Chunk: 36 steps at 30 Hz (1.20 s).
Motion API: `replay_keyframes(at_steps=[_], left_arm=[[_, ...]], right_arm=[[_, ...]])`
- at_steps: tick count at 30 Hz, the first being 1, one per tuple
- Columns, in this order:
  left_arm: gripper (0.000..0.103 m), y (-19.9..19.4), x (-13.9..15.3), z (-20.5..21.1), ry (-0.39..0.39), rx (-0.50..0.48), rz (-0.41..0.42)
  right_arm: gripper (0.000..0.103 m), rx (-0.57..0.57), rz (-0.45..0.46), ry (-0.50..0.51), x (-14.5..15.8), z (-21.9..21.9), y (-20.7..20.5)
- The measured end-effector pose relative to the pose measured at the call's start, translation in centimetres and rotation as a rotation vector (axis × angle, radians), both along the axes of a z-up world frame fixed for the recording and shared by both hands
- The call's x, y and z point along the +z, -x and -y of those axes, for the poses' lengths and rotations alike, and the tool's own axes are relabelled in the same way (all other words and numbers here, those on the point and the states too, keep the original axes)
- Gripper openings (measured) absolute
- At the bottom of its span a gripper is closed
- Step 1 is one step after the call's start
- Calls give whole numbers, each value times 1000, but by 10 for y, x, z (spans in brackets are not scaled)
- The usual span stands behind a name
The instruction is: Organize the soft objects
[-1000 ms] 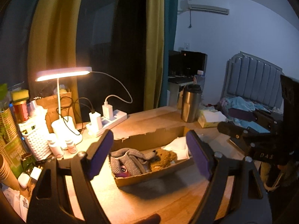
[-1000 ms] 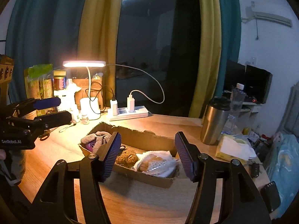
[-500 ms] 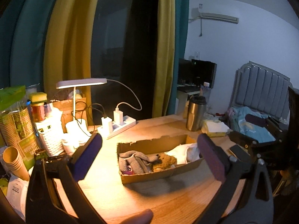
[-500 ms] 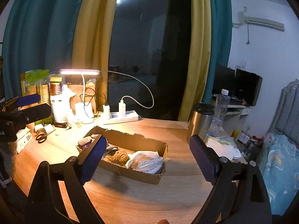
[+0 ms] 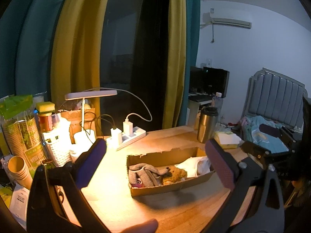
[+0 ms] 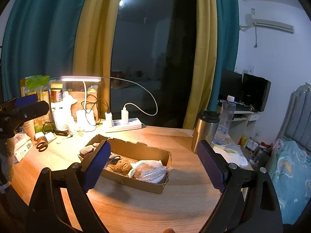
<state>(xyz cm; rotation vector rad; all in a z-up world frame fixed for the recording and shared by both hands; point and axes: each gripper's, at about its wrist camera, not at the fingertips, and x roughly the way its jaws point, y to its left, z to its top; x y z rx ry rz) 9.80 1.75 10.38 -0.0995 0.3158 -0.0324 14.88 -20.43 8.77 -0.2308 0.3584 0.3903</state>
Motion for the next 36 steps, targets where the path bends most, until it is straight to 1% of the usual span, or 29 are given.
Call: replay_keyframes(at_steps=[20,36], left_arm=[[103,-1,3,2,-8,5,3],[103,-4,3,-3,-2,35,0]], right_arm=[[92,-2,5,-1,2,-1,1],[92,-2,3,1,2,-1,1]])
